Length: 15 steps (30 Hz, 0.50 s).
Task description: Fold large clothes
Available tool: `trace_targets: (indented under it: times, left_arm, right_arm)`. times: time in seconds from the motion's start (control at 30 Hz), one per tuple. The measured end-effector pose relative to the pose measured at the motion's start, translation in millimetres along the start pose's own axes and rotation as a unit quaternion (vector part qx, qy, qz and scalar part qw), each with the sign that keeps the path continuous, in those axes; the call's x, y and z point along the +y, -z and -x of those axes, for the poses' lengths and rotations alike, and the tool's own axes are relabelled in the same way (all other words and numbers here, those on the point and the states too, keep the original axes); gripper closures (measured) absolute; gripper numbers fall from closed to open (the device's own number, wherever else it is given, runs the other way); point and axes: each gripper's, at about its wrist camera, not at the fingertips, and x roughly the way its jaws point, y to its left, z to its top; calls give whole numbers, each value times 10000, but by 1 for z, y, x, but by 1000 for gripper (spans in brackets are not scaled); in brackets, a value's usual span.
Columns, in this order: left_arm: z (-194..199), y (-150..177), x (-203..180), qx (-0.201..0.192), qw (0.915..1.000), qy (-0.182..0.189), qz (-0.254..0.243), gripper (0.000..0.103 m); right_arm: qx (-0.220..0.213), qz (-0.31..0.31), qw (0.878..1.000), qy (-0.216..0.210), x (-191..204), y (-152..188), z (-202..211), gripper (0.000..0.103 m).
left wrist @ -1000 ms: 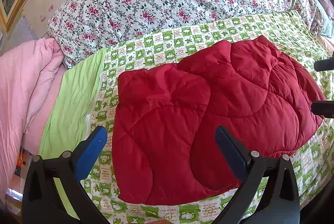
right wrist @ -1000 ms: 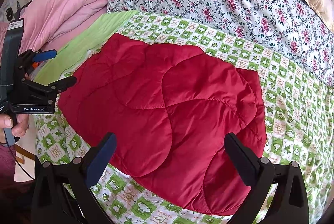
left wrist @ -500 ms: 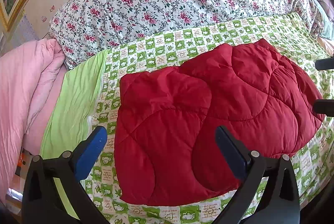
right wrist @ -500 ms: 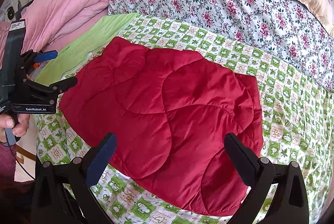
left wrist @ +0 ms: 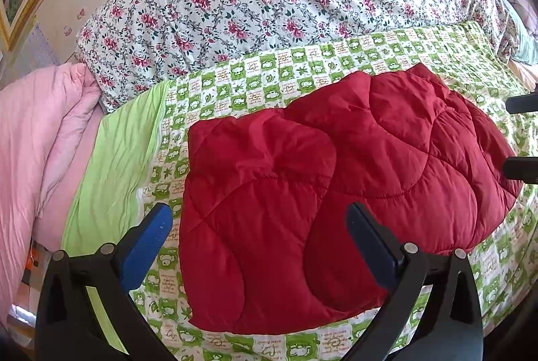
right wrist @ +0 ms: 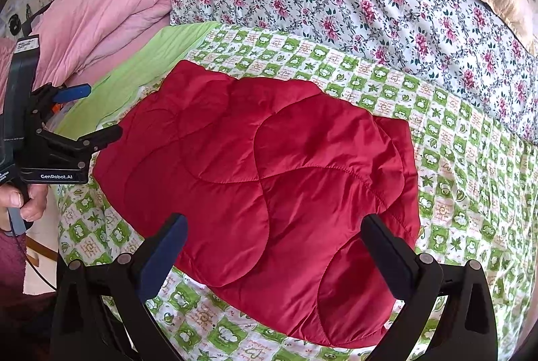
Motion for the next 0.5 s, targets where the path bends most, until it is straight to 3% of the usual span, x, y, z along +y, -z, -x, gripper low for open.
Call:
trace_targets:
  times: [0.5]
  left_arm:
    - [-2,-1,3,-33,10000,-79,-7,0]
  right_arm:
    - [-19,-7,10000,-35,0,-1,-1,0]
